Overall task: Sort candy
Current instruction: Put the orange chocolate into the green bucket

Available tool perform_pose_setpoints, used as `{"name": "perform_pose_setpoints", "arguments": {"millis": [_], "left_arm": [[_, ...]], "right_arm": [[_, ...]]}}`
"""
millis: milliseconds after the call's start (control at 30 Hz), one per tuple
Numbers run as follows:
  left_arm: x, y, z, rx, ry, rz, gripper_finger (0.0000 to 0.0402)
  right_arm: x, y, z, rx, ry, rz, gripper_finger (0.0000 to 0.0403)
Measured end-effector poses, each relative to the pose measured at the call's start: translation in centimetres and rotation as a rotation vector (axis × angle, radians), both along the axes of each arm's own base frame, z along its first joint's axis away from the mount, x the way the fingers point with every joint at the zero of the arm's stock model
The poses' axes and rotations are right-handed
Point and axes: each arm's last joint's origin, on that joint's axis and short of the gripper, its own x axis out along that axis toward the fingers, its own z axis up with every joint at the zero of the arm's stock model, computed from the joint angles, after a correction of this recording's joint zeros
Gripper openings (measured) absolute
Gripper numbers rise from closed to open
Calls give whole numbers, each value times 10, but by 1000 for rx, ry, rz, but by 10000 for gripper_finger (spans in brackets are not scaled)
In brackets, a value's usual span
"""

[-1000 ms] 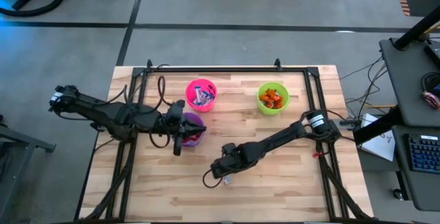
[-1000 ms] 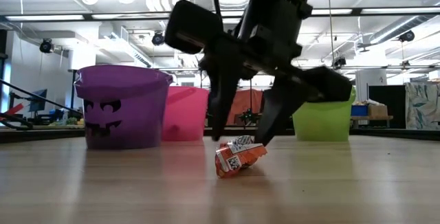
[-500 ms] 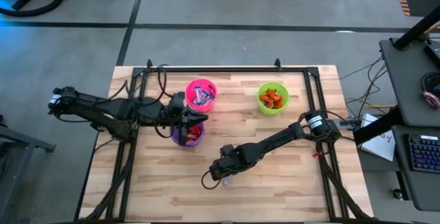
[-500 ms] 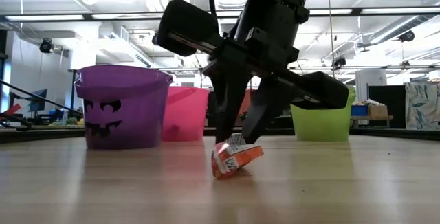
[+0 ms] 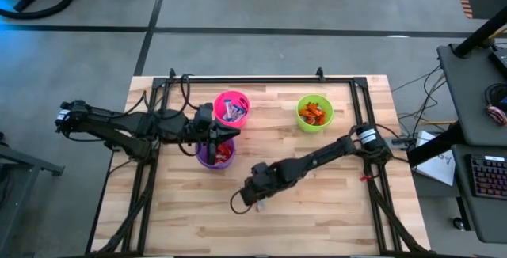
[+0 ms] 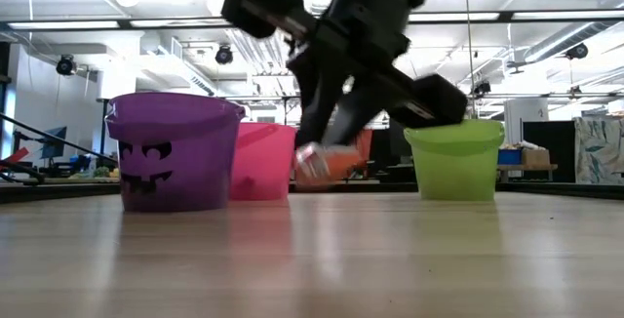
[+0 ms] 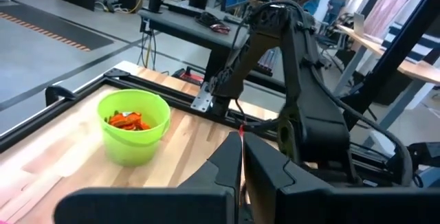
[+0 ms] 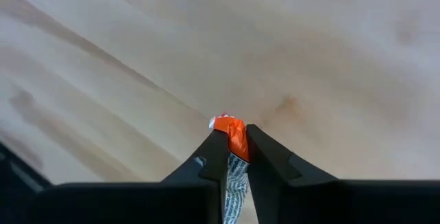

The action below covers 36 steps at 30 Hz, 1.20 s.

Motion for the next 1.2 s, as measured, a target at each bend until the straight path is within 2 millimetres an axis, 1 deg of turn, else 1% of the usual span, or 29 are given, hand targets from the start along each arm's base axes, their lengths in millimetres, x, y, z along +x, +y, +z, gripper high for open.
{"name": "perform_pose_setpoints", "arguments": {"millis": [100, 200, 400, 467, 567, 700, 833, 933, 1000, 1100, 1200], "left_arm": [[0, 1, 2, -3, -15, 4, 0], [-1, 4, 3, -4, -25, 15, 0], [-10, 16, 12, 20, -60, 58, 0], [-13, 21, 14, 37, -64, 75, 0], [-16, 28, 16, 52, -72, 101, 0], [-18, 33, 17, 53, -73, 124, 0], [-18, 35, 17, 54, -71, 131, 0], [-16, 35, 16, 55, -66, 136, 0], [-15, 35, 15, 54, -62, 142, 0], [-14, 36, 14, 53, -58, 154, 0], [-14, 38, 14, 52, -58, 218, 0]], "right_arm": [[1, -16, 17, -25, -45, 30, 34], [-1, -36, 39, -63, -105, 47, 33], [-12, -88, 89, -200, -225, 32, 33], [-19, -108, 105, -257, -250, 17, 33], [-35, -138, 125, -348, -241, -16, 33], [-62, -174, 144, -464, -158, -66, 33], [-98, -202, 156, -560, 21, -114, 33], [-124, -221, 155, -592, 223, -127, 33], [-138, -232, 152, -582, 347, -130, 33], [-152, -246, 147, -548, 474, -116, 33], [-155, -255, 141, -544, 513, -64, 33]]}}
